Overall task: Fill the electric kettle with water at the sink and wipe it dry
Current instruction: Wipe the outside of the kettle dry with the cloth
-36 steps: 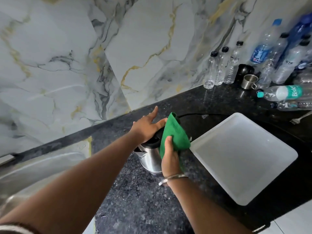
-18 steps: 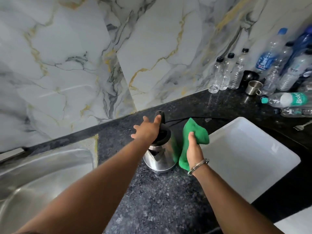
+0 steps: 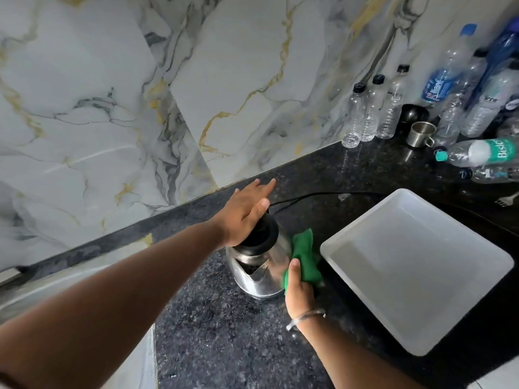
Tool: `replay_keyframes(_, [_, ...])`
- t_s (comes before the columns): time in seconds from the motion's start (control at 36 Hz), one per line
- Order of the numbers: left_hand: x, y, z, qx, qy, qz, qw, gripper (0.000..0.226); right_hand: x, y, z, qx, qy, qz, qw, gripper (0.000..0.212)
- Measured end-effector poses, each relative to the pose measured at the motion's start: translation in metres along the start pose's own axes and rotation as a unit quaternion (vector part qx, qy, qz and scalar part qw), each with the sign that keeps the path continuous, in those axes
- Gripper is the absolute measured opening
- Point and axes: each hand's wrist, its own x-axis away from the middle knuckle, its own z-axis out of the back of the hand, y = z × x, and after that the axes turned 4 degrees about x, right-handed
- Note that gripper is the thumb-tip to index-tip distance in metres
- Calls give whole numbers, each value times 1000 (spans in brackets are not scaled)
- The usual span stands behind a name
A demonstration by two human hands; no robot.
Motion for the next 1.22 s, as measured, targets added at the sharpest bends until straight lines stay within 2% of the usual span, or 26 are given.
replay_keyframes(0.06, [0, 1, 0, -7, 9, 11, 1000, 77, -9, -1, 4, 8, -37, -42, 998, 80])
replay_keyframes(0.14, [1, 6, 2, -26, 10, 21, 999, 79, -26, -19, 16, -42, -62, -91, 993, 67])
replay_keyframes(0.22, [5, 14, 3, -49, 14, 40, 998, 82, -33, -48, 32, -82, -39, -44, 995, 57])
replay_keyframes(0.31, [12, 19, 0, -77, 51, 90, 992, 90, -27, -83, 38, -203, -86, 7, 975, 55])
replay_keyframes(0.33, [15, 21, -3, -78, 71, 112, 988, 92, -26, -94, 37, -213, -115, 15, 970, 57])
replay_keyframes(0.42, [21, 23, -11, -57, 126, 165, 976, 95, -30, -123, 24, -122, -210, 53, 969, 49])
replay_keyframes(0.47, [22, 23, -14, -43, 147, 183, 971, 97, -40, -132, 15, -59, -229, 57, 970, 56])
replay_keyframes(0.56, [20, 21, -15, -38, 161, 189, 968, 98, -69, -126, 13, -7, -219, 9, 976, 64])
replay_keyframes(0.64, [19, 21, -17, -39, 171, 197, 965, 98, -91, -92, 11, 46, -218, -61, 973, 64])
replay_keyframes(0.75, [20, 24, -16, -52, 179, 217, 958, 98, -90, -62, 9, -18, -209, -138, 968, 59])
replay_keyframes(0.81, [20, 29, -15, -69, 176, 236, 953, 100, -81, -61, 13, -28, -177, -126, 976, 58])
replay_keyframes(0.89, [21, 38, -17, -104, 172, 280, 938, 104, -55, -62, 27, -100, -112, -74, 986, 47])
replay_keyframes(0.97, [22, 45, -17, -144, 152, 332, 920, 107, -22, -61, 40, -203, -78, -31, 976, 41])
replay_keyframes(1.06, [27, 44, -11, -191, 103, 359, 908, 112, 7, -67, 43, -258, -74, 16, 963, 25])
replay_keyframes(1.08, [28, 41, -7, -217, 91, 355, 905, 114, 14, -70, 42, -252, -81, 31, 964, 25])
replay_keyframes(1.14, [30, 34, 5, -269, 82, 319, 905, 118, 24, -70, 34, -221, -101, 34, 970, 39])
replay_keyframes(1.22, [29, 18, 22, -306, 37, 193, 931, 118, 28, -61, 21, -222, -78, 12, 972, 52])
